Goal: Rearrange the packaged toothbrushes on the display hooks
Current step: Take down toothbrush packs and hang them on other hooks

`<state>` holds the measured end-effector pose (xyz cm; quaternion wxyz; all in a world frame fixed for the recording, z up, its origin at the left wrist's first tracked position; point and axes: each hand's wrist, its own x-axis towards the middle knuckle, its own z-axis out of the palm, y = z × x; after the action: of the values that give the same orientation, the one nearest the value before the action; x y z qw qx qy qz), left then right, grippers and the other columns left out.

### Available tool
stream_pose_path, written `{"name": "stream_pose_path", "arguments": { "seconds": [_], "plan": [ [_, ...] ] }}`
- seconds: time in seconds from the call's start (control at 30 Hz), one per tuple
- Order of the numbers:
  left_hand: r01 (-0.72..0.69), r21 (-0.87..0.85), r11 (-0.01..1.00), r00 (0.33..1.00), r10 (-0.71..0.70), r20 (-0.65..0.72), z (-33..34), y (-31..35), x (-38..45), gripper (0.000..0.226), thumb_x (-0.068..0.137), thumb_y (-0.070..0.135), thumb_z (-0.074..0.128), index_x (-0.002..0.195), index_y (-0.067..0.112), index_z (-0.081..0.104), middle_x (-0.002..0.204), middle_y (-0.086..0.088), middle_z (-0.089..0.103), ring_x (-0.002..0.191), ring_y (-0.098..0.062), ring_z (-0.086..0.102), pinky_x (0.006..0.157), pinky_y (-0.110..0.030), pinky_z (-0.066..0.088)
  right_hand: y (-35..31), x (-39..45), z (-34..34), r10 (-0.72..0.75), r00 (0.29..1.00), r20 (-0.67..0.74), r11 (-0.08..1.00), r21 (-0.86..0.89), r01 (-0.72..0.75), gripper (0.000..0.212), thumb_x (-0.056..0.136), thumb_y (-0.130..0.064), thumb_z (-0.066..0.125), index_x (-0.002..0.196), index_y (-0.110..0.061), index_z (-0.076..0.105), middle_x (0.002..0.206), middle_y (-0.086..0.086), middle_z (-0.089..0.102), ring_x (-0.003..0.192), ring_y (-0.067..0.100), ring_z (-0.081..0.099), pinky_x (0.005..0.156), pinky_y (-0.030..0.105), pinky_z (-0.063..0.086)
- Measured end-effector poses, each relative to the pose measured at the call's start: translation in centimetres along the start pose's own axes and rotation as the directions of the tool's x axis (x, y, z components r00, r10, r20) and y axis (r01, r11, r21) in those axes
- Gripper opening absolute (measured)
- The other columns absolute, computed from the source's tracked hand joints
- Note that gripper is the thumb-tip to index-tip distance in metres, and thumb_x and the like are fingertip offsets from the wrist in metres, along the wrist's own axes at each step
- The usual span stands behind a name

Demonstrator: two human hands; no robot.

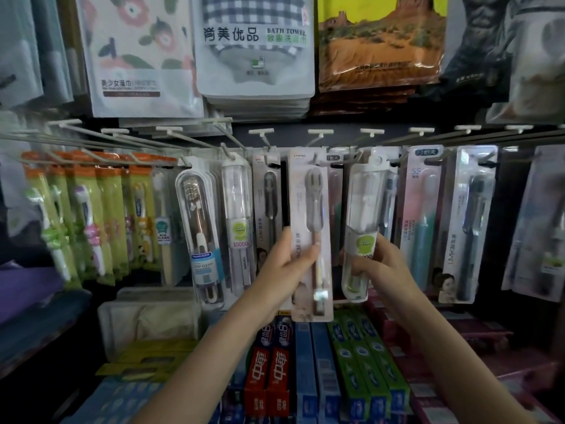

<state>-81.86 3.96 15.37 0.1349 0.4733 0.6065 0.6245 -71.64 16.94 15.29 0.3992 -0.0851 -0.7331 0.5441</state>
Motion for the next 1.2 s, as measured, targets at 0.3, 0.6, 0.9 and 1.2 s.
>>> {"name": "stream_pose_path", "arguments": {
  "seconds": [0.3,0.6,0.9,1.2],
  "plan": [
    [0.07,0.351,0.934,0.997,-0.071,-0.01,-1.6,-0.2,2.4,0.048,0.096,0.028,0.045,0.137,0.01,0.028,0.139,-0.007,0.042,0.127,-0.02,0.041,0.101,-0.033,0.037,0.0,0.5,0.4,-0.042,0.999,0.019,0.999,0.0,0.042,0.028,0.075,0.012,0.053,0.096,-0.007,0.057,0.078,0.002,0.062,0.065,-0.001,0.059,0.064,0.023,0.046],
    [-0.204,0.644,0.737,0.857,0.452,-0.247,-4.4,-1.4,-1.6,0.031,0.089,0.008,0.053,0.119,0.011,0.049,0.108,0.007,0.054,0.099,-0.001,0.051,0.09,-0.01,0.042,-0.8,-0.7,2.4,-0.202,0.925,0.322,0.943,-0.192,0.272,0.039,0.07,-0.014,0.057,0.108,-0.023,0.048,0.087,-0.003,0.06,0.078,0.014,0.059,0.066,0.027,0.051],
    [0.037,0.778,0.628,0.576,0.622,-0.53,-9.9,-1.7,-2.1,0.066,0.075,0.015,0.072,0.127,0.03,0.033,0.134,-0.018,0.029,0.127,-0.032,0.03,0.101,-0.036,0.029,-2.2,-0.1,10.0,-0.246,0.938,0.246,0.942,-0.165,0.291,0.041,0.081,-0.008,0.06,0.117,-0.02,0.046,0.089,0.003,0.061,0.069,0.012,0.062,0.061,0.031,0.055],
    [-0.102,0.776,0.622,0.692,0.605,-0.394,-10.8,-3.6,-2.4,0.08,0.088,0.007,0.058,0.146,0.033,0.01,0.149,0.0,0.026,0.137,-0.012,0.026,0.106,-0.026,0.025,-2.4,-1.0,11.7,-0.265,0.926,0.271,0.951,-0.087,0.297,0.049,0.087,-0.001,0.054,0.132,-0.017,0.04,0.082,0.002,0.062,0.061,0.01,0.066,0.057,0.022,0.053]
  ]
}}
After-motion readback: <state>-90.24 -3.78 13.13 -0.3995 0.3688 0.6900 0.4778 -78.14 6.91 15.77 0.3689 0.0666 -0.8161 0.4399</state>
